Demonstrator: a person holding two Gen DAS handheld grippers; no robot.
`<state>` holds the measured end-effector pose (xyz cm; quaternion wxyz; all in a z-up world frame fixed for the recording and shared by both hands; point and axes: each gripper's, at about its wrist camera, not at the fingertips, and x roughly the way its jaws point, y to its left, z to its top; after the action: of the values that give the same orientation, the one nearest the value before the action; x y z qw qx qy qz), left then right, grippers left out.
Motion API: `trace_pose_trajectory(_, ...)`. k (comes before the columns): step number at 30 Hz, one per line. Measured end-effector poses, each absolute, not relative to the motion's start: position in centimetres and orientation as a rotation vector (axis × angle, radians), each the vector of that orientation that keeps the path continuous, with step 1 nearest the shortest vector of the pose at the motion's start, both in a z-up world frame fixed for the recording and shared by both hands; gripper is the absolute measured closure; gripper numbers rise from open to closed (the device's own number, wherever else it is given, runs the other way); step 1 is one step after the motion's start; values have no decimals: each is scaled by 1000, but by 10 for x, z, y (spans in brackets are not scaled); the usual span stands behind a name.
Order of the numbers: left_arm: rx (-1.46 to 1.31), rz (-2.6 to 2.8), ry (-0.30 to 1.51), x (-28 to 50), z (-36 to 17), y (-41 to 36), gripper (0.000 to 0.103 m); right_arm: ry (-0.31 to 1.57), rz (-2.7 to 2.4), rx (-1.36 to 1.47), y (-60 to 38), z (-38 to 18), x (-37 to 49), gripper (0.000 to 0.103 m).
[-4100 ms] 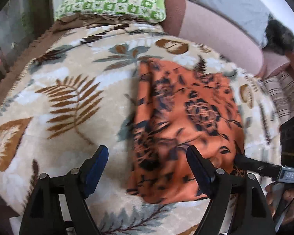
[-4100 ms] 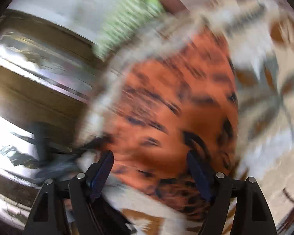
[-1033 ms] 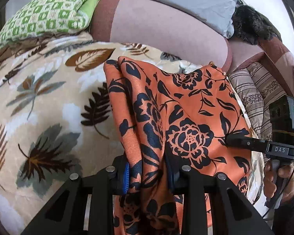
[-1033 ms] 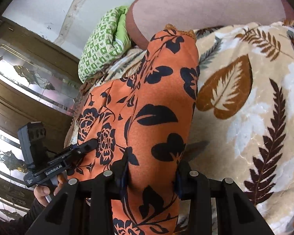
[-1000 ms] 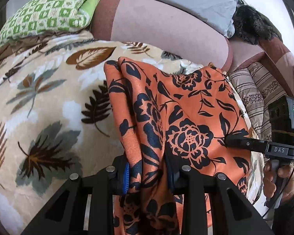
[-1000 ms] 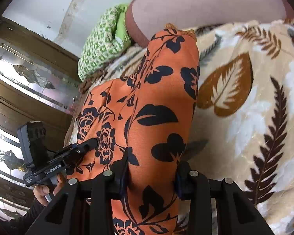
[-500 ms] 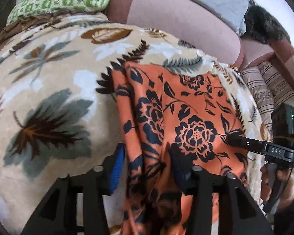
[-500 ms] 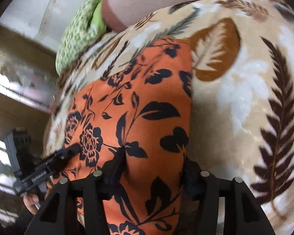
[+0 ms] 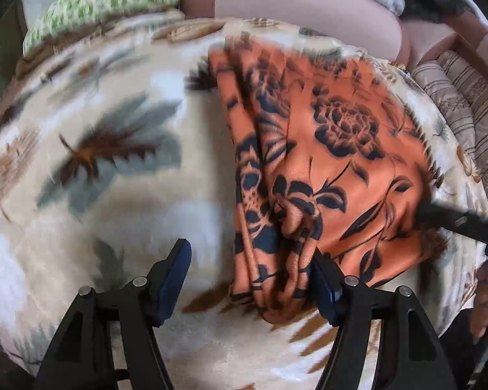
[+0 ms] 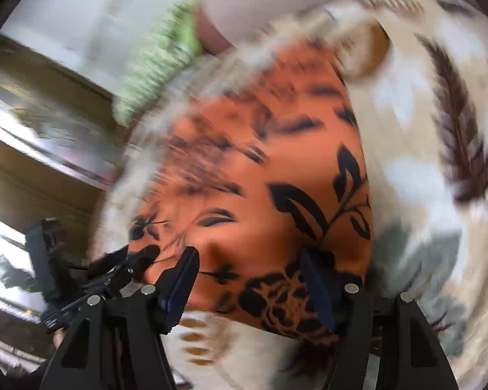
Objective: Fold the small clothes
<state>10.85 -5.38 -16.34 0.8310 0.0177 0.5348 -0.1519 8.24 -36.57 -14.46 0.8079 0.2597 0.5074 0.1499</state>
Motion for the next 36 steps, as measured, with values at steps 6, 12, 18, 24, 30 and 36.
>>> trace_pose_trajectory(6, -34, -347, 975, 91, -114, -37, 33, 976, 296, 456, -353, -101, 62, 35)
trace_pose_trajectory(12, 41, -316, 1069, 97, -136, -48, 27, 1050, 223, 459, -348, -127, 55, 29)
trace_pose_trajectory(18, 4, -293, 961, 98, -116, -49, 27, 917, 319, 440, -344, -82, 75, 29)
trace_pose_trajectory(24, 71, -223, 1097, 145, -150, -65, 22, 1082, 310, 622, -376, -130, 174, 29)
trace_pose_trajectory(30, 9, -217, 1083, 143, -137, -52, 22, 970, 369, 632, -372, -104, 158, 28)
trace_pose_trajectory(36, 76, -188, 976, 100, -97, -54, 22, 988, 302, 522, -349, -100, 124, 25)
